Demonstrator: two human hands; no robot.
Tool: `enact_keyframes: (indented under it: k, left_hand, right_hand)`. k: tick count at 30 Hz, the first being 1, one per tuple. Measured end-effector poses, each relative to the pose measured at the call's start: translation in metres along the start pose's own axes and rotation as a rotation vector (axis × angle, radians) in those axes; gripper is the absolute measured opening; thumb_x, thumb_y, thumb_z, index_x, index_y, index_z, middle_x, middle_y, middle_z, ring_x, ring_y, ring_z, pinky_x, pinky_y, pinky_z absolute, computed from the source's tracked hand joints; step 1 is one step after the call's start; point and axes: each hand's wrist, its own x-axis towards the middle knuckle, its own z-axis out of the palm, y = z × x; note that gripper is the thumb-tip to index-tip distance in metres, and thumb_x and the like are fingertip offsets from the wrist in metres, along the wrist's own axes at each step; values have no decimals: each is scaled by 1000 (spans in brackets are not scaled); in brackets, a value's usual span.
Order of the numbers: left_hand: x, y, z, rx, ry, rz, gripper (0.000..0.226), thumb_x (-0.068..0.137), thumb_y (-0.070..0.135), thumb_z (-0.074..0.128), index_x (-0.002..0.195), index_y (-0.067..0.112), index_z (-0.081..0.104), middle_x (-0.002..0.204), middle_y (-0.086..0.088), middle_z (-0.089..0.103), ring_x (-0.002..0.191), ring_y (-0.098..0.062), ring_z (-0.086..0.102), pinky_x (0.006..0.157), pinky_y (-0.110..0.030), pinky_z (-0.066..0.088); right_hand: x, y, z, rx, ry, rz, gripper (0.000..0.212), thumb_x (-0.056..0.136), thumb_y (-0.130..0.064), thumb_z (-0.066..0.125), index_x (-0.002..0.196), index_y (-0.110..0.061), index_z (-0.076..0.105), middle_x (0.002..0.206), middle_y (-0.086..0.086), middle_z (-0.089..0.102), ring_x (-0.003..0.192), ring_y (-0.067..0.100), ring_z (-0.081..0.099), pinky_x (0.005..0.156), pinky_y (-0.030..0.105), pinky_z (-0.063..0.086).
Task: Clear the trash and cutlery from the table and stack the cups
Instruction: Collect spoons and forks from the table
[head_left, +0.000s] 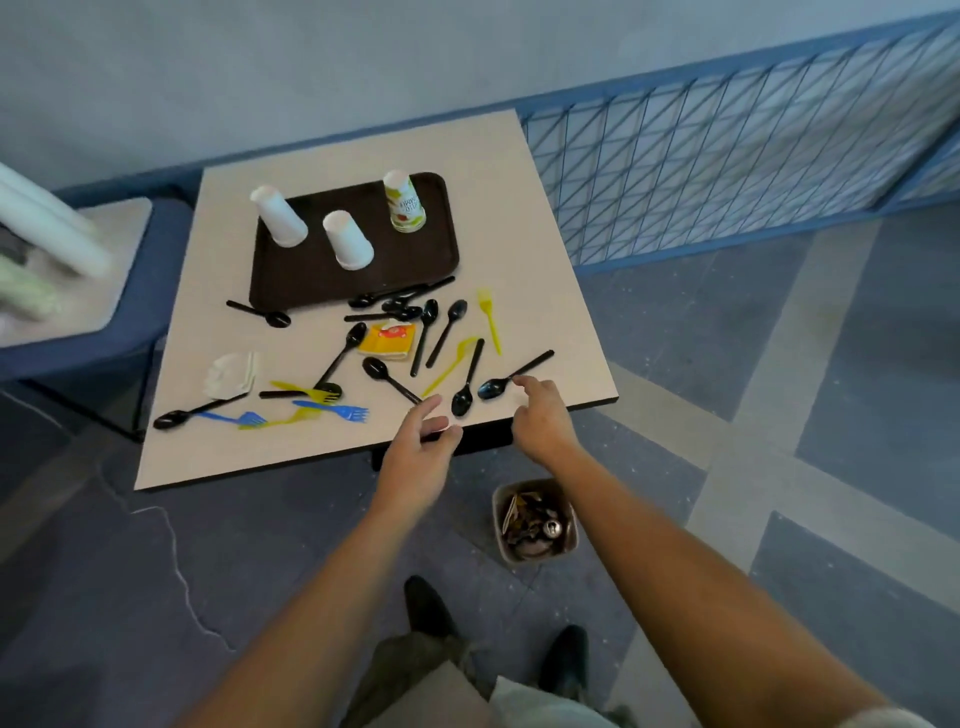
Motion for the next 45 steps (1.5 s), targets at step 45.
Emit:
enact_keyframes:
  k: [45]
  left_hand:
    - [219,74,-139,235,-430,107,31,100,27,60,128,40,61,100,11,70,80,0,70,87,-35,58]
  right_hand:
    - [105,-92,38,436,398,491,12,91,-20,65,82,-13,63,74,4,61,65,21,52,57,30,40]
